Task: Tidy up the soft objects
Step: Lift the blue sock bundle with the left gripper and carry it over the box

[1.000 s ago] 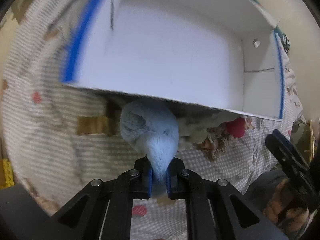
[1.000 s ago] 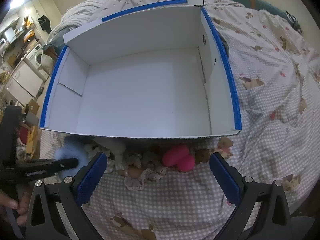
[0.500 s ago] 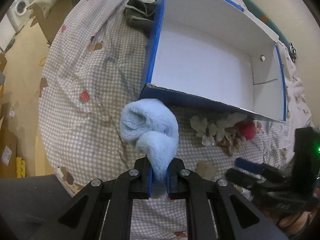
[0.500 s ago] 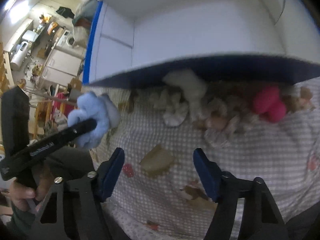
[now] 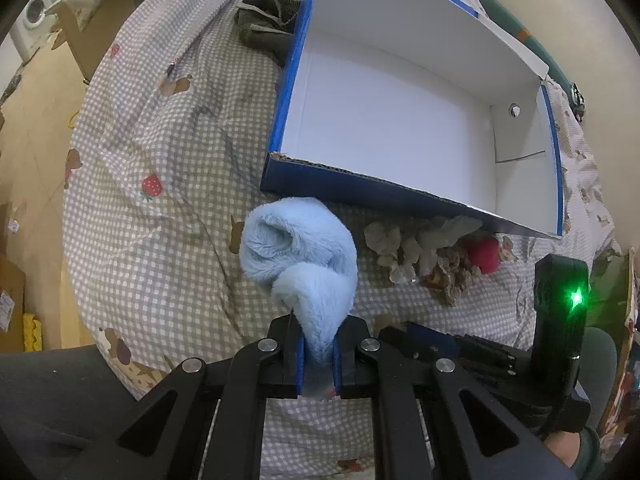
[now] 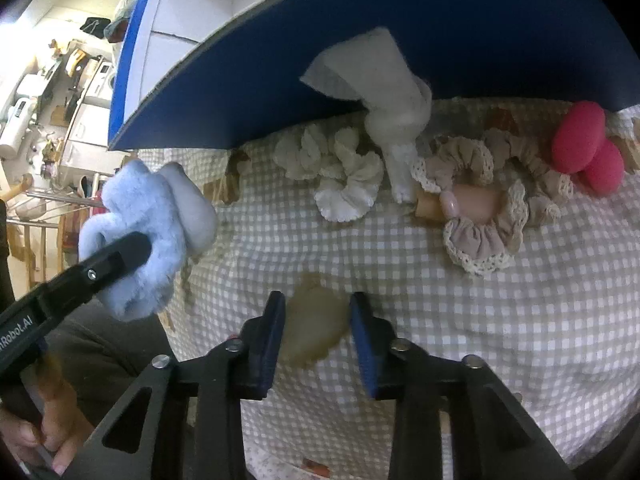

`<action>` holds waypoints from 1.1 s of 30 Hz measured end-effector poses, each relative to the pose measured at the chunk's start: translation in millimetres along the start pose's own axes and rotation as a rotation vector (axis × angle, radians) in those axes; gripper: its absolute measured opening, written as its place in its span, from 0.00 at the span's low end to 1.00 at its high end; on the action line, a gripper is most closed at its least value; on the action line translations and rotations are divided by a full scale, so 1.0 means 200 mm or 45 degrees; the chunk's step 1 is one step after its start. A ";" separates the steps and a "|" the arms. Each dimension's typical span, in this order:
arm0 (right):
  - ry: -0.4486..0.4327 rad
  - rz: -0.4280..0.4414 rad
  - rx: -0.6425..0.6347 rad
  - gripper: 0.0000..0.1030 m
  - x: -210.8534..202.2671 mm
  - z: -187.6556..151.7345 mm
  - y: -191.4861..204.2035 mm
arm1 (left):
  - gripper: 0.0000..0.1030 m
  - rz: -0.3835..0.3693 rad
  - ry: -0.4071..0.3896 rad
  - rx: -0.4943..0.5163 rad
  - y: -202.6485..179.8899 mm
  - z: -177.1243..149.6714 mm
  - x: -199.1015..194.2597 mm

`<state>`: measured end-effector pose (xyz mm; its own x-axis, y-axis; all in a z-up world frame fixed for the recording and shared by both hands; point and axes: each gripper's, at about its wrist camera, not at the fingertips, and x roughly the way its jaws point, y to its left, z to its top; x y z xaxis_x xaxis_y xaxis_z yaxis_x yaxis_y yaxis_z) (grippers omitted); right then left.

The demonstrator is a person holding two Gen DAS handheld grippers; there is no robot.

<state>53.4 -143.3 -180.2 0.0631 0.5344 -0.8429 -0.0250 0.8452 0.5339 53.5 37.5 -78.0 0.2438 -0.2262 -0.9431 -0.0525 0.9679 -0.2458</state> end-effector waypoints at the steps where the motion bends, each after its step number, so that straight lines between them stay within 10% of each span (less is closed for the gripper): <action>1: -0.008 -0.006 -0.007 0.17 -0.01 0.01 0.01 | 0.09 -0.006 0.003 0.000 0.00 0.00 0.00; 33: -0.341 0.023 -0.078 0.11 -0.66 0.03 -0.14 | 0.09 0.146 -0.043 0.079 -0.05 -0.02 0.01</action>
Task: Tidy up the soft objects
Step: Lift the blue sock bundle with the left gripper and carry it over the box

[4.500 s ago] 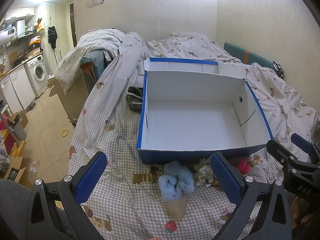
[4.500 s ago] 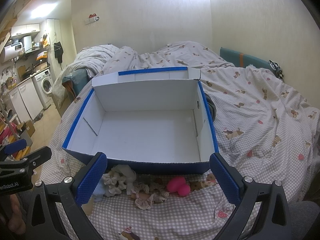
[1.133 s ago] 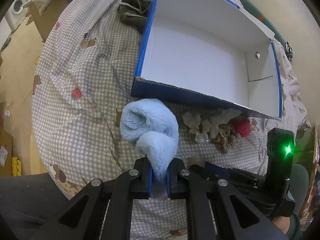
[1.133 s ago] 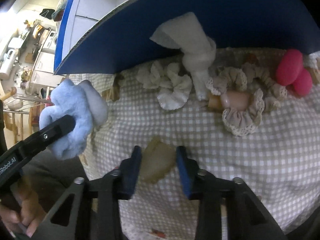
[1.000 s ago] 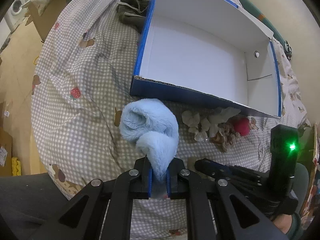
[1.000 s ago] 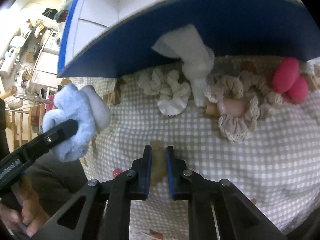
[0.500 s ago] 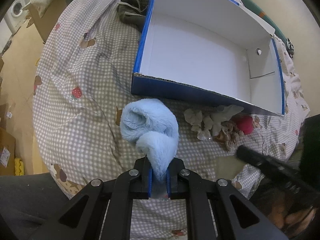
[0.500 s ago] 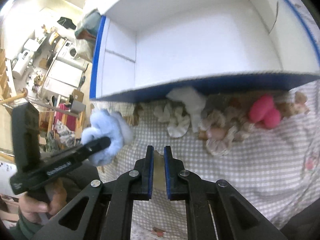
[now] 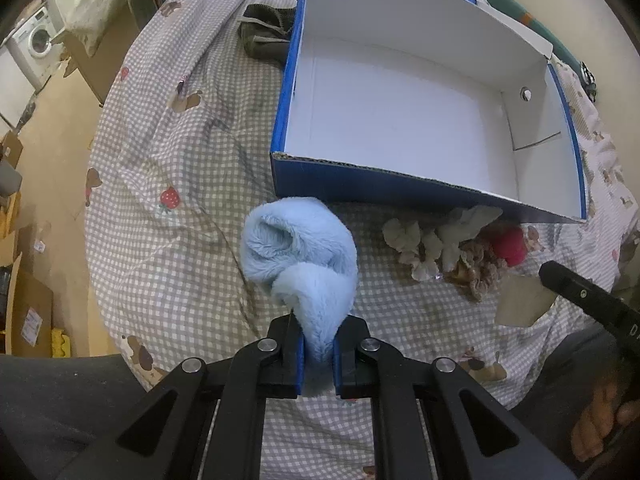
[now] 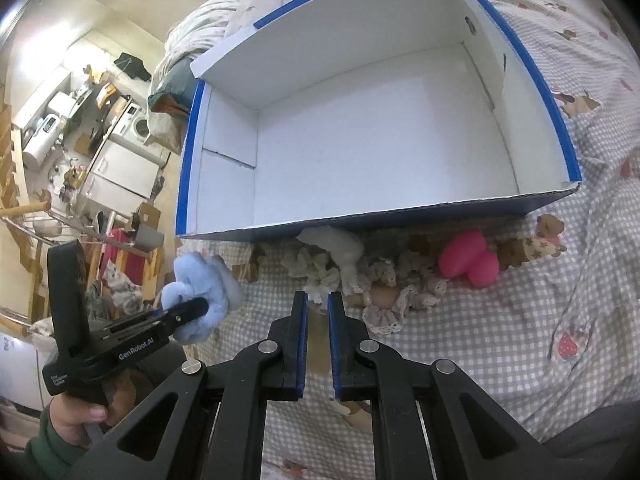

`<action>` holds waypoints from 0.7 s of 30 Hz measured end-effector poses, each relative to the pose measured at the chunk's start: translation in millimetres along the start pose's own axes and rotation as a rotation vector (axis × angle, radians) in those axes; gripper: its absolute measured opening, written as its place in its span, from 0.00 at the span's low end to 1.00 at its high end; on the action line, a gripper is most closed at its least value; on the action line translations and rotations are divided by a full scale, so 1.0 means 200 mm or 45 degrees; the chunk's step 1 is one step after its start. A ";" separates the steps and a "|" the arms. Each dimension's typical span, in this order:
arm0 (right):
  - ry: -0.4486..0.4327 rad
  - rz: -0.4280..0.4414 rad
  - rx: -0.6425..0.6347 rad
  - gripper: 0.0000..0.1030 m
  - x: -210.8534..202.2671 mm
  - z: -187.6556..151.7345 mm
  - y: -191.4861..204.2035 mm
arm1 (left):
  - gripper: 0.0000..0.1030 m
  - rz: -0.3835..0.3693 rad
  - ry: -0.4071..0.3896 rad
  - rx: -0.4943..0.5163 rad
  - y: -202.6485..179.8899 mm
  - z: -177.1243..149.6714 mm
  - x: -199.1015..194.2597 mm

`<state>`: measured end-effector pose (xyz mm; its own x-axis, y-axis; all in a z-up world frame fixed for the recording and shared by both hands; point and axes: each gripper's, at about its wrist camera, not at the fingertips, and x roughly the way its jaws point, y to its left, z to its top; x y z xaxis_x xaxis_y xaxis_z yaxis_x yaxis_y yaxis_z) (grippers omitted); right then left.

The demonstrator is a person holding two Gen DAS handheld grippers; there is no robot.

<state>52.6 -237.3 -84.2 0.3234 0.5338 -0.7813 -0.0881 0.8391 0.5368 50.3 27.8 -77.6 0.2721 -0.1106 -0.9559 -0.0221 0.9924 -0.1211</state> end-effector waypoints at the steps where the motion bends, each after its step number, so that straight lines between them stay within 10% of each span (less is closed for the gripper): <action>1: 0.000 0.001 0.005 0.11 0.01 -0.01 0.00 | 0.09 0.004 0.001 0.004 0.00 0.00 0.00; 21: -0.260 0.042 -0.080 0.11 -0.42 0.30 0.06 | 0.09 -0.016 -0.376 0.020 -0.08 0.18 -0.51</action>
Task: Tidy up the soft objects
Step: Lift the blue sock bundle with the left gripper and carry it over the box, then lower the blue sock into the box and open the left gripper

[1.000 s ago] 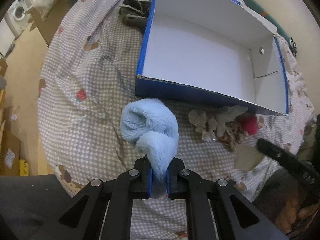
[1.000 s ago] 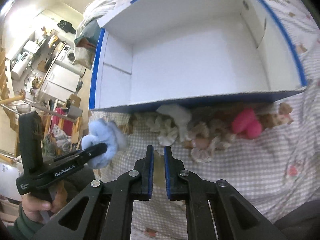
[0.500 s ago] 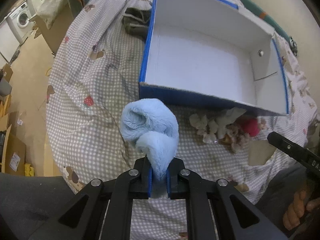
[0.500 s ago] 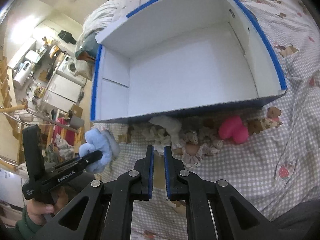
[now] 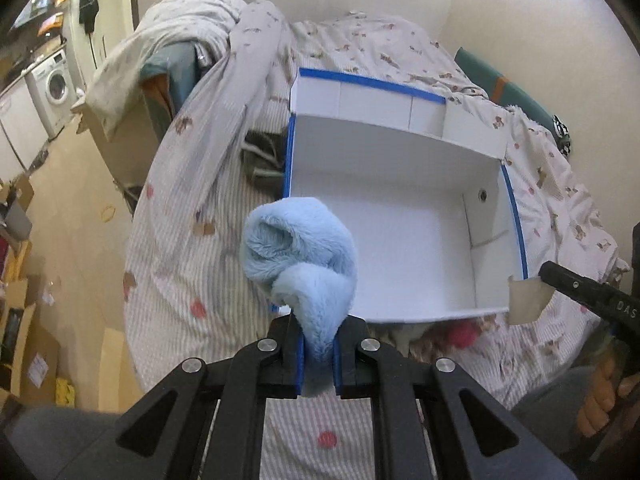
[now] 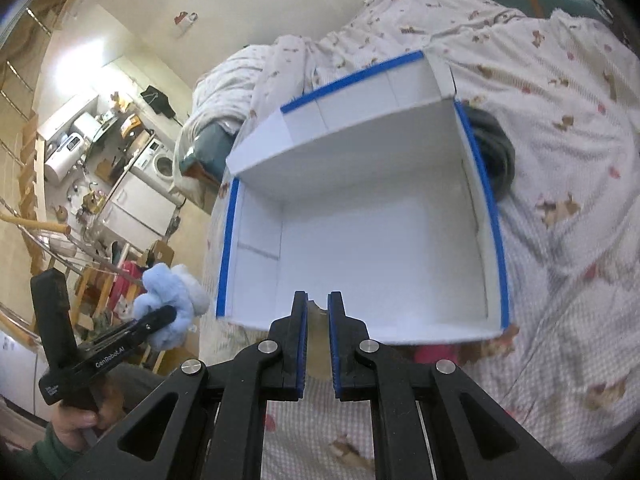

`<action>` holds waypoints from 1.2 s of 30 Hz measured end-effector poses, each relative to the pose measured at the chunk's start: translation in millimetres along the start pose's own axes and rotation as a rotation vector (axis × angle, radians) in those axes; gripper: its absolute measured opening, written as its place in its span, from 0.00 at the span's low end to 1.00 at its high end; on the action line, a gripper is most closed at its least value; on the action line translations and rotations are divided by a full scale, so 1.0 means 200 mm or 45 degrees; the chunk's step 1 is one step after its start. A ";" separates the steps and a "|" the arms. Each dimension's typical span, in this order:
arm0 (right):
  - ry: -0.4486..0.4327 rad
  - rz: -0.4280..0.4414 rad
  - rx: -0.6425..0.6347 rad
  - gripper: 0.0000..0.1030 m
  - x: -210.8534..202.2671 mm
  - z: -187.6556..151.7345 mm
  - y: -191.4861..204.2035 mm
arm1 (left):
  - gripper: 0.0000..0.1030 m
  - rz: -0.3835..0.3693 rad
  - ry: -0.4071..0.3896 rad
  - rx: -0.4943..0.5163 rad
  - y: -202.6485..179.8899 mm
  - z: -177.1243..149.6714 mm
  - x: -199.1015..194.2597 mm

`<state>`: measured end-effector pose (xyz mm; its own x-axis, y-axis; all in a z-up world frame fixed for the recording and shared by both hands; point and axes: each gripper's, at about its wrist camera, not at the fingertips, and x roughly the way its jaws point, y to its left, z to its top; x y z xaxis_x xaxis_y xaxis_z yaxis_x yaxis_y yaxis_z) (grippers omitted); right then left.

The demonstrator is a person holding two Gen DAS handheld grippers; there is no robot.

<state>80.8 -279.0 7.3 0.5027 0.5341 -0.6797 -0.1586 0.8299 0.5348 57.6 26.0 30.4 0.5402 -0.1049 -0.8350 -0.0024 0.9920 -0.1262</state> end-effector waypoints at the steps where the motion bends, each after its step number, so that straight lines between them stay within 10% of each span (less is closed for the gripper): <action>1: -0.007 0.000 0.002 0.11 0.00 0.02 0.00 | 0.09 0.006 -0.007 0.006 -0.01 0.03 0.00; 36: 0.114 -0.237 -0.056 0.11 0.58 0.07 -0.18 | 0.10 0.061 0.064 0.247 -0.28 0.22 0.70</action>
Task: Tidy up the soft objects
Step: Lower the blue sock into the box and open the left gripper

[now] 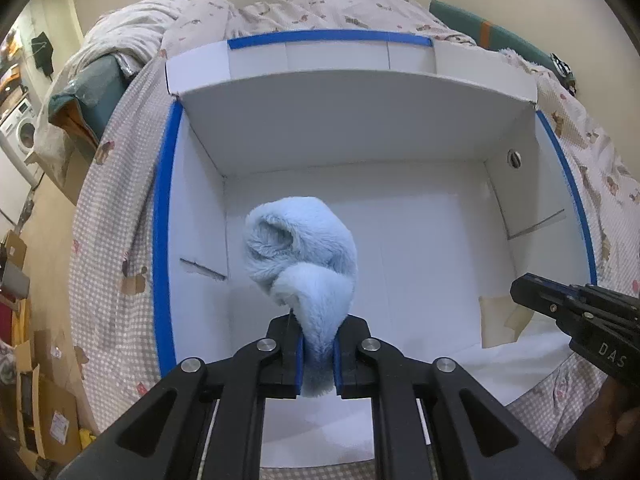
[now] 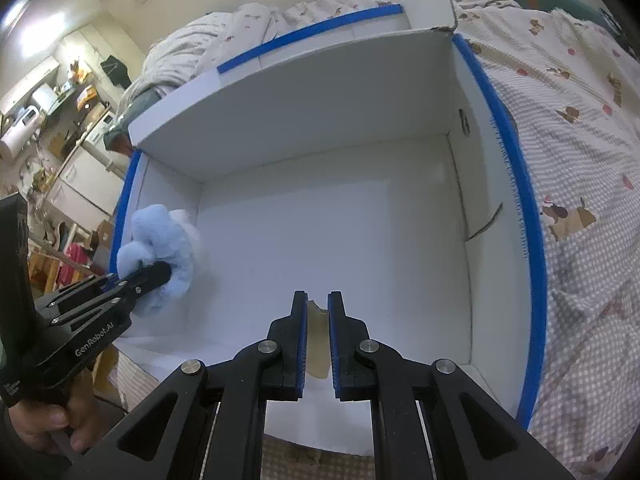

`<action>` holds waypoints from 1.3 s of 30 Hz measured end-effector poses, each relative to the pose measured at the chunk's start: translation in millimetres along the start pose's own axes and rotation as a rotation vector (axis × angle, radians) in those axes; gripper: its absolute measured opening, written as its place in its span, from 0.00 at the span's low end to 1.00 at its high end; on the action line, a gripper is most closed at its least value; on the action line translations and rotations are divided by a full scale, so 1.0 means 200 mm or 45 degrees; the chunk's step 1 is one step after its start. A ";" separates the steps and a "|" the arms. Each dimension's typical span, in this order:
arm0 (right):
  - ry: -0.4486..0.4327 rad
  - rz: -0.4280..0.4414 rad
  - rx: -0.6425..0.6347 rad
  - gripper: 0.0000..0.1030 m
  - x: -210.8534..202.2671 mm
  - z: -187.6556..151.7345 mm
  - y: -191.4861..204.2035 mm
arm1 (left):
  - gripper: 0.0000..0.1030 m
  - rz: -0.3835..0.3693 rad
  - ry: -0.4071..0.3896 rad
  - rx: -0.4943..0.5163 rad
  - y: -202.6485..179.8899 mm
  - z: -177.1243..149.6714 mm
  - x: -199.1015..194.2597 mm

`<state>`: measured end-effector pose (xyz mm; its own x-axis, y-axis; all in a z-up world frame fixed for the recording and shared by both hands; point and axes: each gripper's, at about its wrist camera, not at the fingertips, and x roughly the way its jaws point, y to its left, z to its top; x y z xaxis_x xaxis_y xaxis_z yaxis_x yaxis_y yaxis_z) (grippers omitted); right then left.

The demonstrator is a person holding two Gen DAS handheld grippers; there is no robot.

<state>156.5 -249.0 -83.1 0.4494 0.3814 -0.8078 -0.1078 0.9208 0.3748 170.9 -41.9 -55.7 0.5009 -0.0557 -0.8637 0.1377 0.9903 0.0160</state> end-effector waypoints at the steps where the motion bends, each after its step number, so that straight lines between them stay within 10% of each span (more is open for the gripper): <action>1: 0.007 -0.001 -0.003 0.11 0.01 0.00 0.00 | 0.10 0.000 0.006 0.000 0.00 0.00 0.01; 19: -0.007 0.027 0.004 0.14 0.03 0.01 0.02 | 0.20 0.007 0.039 -0.013 -0.01 -0.04 0.04; 23: -0.035 0.040 0.017 0.30 0.01 0.01 0.02 | 0.55 -0.029 0.045 -0.031 -0.01 -0.03 0.03; 27: -0.112 0.057 0.063 0.87 -0.04 0.01 0.01 | 0.61 0.008 -0.044 -0.060 0.02 -0.04 -0.04; 39: -0.296 0.003 0.112 0.89 -0.15 -0.01 -0.03 | 0.61 0.029 -0.102 -0.121 0.09 -0.07 -0.16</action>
<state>143.0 -266.6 -62.2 0.6423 0.3456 -0.6842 -0.0363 0.9053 0.4232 145.7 -19.6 -33.8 0.5704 -0.0395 -0.8204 0.0460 0.9988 -0.0161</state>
